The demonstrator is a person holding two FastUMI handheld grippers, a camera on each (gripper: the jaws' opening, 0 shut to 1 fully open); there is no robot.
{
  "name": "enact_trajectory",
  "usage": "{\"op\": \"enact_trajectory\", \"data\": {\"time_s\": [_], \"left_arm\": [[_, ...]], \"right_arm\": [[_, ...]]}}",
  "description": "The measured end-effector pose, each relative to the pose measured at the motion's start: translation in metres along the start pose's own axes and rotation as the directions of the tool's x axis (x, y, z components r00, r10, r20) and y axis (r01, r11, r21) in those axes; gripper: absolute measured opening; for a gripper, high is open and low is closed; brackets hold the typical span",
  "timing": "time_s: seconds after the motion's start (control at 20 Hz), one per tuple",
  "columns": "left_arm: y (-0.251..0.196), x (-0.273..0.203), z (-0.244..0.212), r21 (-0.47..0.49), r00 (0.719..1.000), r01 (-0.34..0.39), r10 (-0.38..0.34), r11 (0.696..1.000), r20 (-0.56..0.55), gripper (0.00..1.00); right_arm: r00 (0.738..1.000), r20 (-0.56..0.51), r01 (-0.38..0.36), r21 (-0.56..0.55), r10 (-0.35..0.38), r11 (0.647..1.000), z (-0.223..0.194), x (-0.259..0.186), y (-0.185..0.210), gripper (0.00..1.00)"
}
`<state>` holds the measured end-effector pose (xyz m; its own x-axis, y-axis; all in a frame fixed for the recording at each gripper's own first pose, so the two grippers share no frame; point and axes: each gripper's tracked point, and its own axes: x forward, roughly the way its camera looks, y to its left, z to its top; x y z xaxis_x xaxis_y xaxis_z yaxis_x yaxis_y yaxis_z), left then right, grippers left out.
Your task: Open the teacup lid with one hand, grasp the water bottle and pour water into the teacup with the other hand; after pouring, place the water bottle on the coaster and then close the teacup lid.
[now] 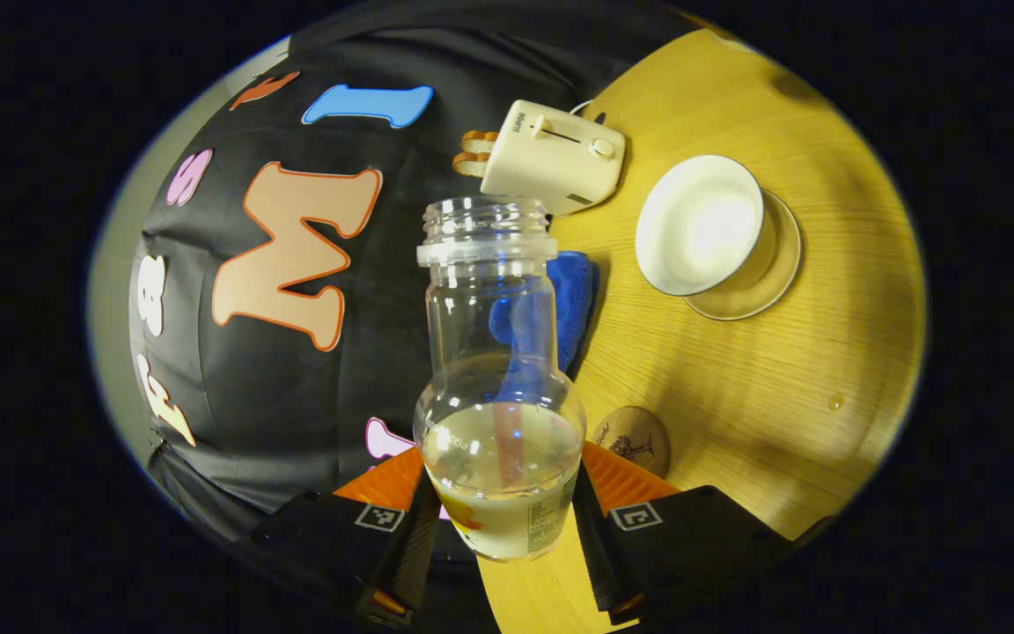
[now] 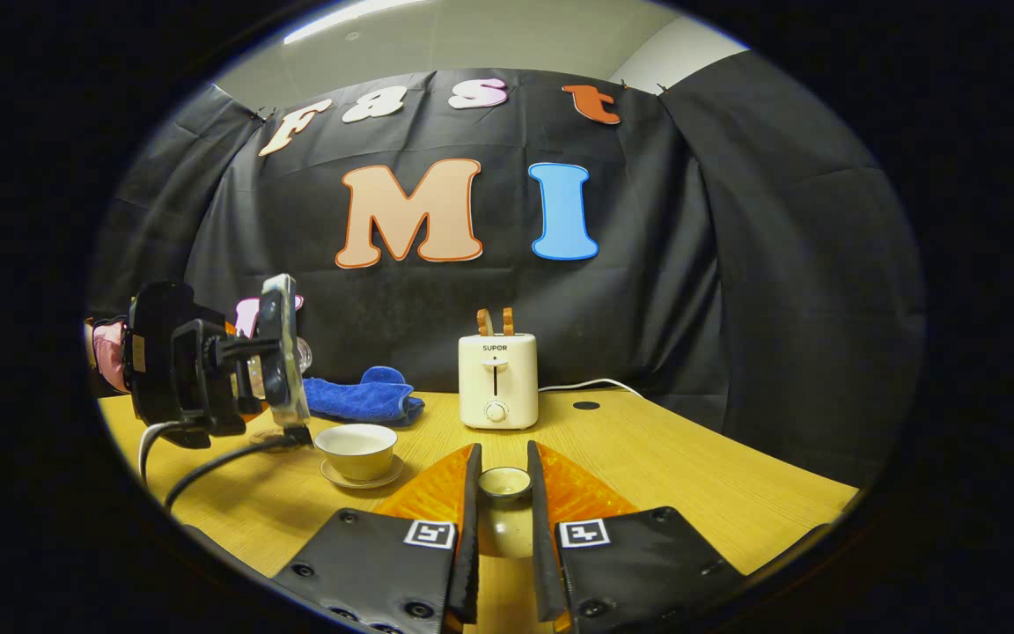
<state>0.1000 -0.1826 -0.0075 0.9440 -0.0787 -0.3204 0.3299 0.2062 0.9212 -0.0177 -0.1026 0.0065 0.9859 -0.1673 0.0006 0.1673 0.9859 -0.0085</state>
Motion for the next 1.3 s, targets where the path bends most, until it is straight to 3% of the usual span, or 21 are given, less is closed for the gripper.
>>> {"op": "enact_trajectory", "data": {"time_s": [0.3,0.6,1.3], "left_arm": [[-0.001,0.01,-0.003,0.167,0.999,0.007,-0.001,0.986,-0.039,0.7],[0.0,0.011,0.0,0.272,0.999,0.011,0.003,0.962,-0.05,0.7],[0.018,0.012,0.006,0.512,0.997,-0.019,0.052,0.859,-0.05,0.69]], "right_arm": [[1.0,0.004,0.014,-0.001,-0.014,1.0,0.0,0.0,-0.003,0.29],[1.0,0.004,0.012,-0.001,-0.012,1.0,0.001,-0.001,-0.003,0.29],[1.0,0.003,0.012,0.0,-0.012,1.0,0.001,-0.001,-0.003,0.29]]}}
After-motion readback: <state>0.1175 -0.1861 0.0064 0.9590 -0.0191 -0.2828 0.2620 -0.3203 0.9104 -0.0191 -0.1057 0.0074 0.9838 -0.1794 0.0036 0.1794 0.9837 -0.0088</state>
